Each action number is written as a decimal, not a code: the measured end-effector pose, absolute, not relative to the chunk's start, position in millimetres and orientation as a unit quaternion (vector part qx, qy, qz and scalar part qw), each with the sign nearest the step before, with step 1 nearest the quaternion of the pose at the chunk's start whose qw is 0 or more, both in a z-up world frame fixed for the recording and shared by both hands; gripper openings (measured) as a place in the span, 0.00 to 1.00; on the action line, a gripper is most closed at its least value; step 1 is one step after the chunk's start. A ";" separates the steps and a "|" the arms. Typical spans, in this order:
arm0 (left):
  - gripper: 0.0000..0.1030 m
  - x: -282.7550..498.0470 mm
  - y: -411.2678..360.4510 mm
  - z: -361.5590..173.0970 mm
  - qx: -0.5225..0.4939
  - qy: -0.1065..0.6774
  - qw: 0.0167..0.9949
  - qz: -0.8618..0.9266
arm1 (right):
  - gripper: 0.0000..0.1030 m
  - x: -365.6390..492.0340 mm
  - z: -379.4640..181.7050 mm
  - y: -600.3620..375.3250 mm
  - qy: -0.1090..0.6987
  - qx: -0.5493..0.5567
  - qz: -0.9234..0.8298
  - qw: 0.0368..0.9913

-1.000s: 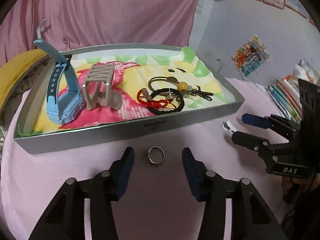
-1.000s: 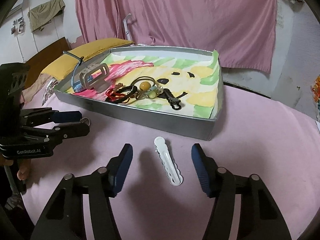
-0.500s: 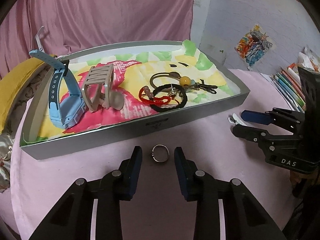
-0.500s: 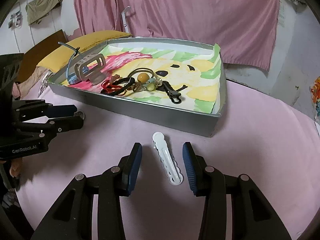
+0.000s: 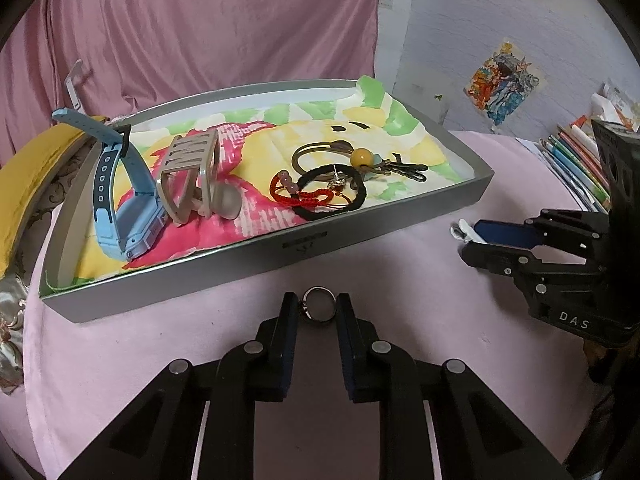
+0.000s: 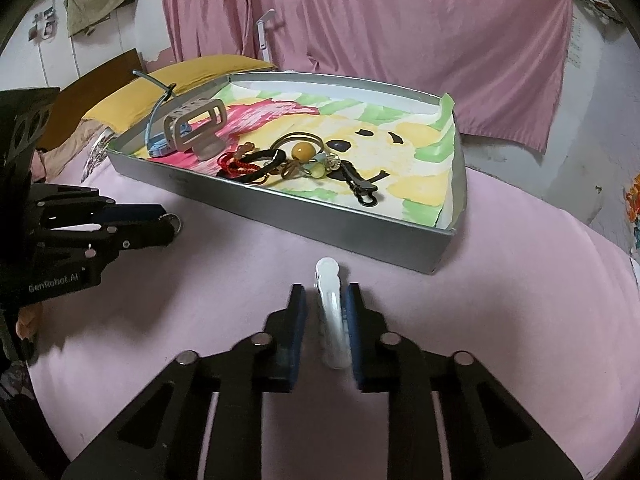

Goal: Organize jewelry
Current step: 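Grasp the silver ring with the left gripper while the right grasps the white hair clip, then carry the ring with the left gripper while the right carries the clip into the box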

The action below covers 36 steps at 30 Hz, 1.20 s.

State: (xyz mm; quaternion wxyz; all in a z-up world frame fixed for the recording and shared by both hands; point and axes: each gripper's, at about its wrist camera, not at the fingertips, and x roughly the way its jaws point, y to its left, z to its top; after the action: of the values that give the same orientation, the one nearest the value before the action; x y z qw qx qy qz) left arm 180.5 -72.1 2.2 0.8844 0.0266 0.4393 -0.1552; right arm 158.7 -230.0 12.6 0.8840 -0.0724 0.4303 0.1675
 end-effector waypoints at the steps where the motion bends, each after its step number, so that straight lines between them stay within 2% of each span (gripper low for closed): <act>1: 0.15 179.7 -71.3 2.9 0.025 0.438 0.885 -0.156 | 0.11 158.0 12.4 -229.9 0.430 -0.073 0.169 0.884; 3: 0.06 178.5 -70.3 4.1 0.024 0.437 0.885 -0.158 | 0.11 155.8 12.6 -229.1 0.430 -0.075 0.168 0.884; 22: 0.06 171.0 -68.7 3.2 -0.002 0.434 0.886 -0.165 | 0.11 151.3 12.6 -228.3 0.429 -0.075 0.170 0.884; 36: 0.05 166.7 -60.4 14.9 -0.037 0.399 0.901 -0.168 | 0.11 133.0 34.3 -223.4 0.360 -0.035 0.169 0.917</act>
State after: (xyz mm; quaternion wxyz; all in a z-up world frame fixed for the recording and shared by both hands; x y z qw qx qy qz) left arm 166.7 -60.4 14.9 0.9007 -0.0369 0.3990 -0.1682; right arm 133.0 -223.4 34.3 0.9169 -0.0346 0.3599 0.1690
